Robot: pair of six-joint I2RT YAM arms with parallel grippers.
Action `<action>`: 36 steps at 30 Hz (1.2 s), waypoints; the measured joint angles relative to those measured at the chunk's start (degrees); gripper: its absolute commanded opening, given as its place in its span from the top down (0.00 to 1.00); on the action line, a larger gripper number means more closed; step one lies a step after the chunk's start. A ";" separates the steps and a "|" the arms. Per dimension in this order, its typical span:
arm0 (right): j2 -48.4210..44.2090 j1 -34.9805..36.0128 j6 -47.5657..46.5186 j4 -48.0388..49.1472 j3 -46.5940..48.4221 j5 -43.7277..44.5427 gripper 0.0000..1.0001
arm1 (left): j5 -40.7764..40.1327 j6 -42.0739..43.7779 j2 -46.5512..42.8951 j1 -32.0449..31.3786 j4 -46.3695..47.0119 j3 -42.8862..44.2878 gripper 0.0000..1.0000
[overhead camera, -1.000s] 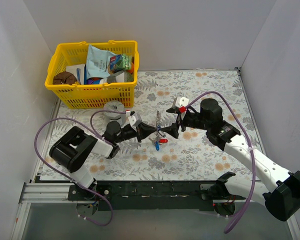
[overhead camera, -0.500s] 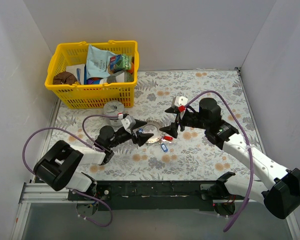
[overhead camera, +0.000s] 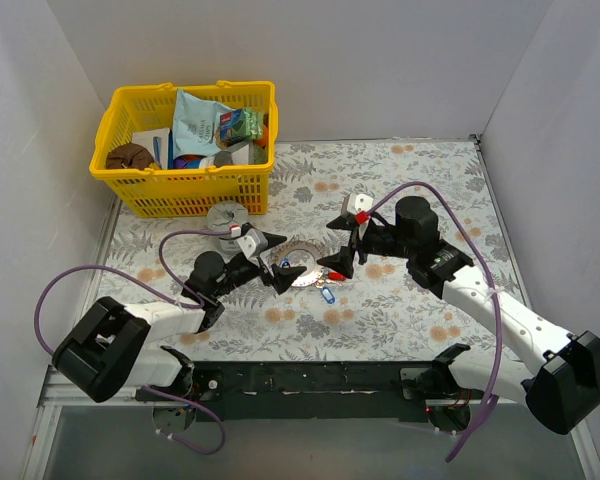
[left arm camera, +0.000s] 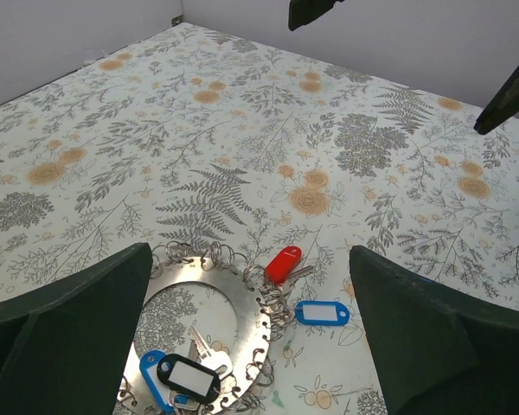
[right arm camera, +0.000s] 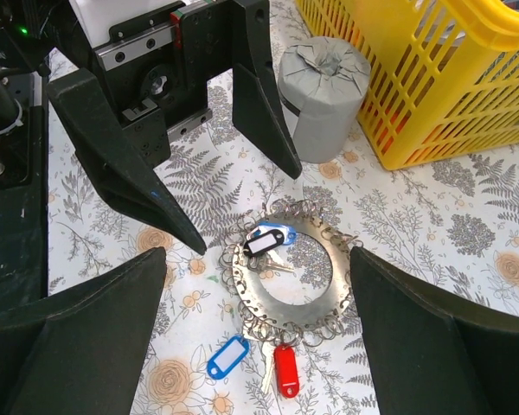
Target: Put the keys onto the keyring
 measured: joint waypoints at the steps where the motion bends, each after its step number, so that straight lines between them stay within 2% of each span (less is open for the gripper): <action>1: 0.13 0.00 0.17 0.07 0.00 -0.13 0.06 | -0.13 0.00 -0.11 0.00 -0.11 0.00 0.02; 7: 1.22 0.00 1.22 0.09 0.00 0.22 0.06 | -3.63 -2.47 -2.99 -0.02 -3.72 0.02 0.02; 13: 1.79 -0.04 3.78 0.90 -0.87 4.92 0.05 | -9.79 -7.45 -6.64 0.00 -12.02 1.16 0.02; 21: -0.20 -2.08 10.47 2.82 -6.58 22.23 0.01 | -18.38 -13.35 -13.64 -0.02 -20.44 -0.33 0.02; 29: -9.66 -4.87 16.33 6.29 -15.76 42.01 0.01 | -29.59 -15.80 -23.10 -0.02 -25.18 -3.78 0.02; 36: -16.55 -4.90 17.03 14.27 -23.58 51.10 0.01 | -41.46 -18.67 -27.32 -0.02 -27.71 -4.50 0.02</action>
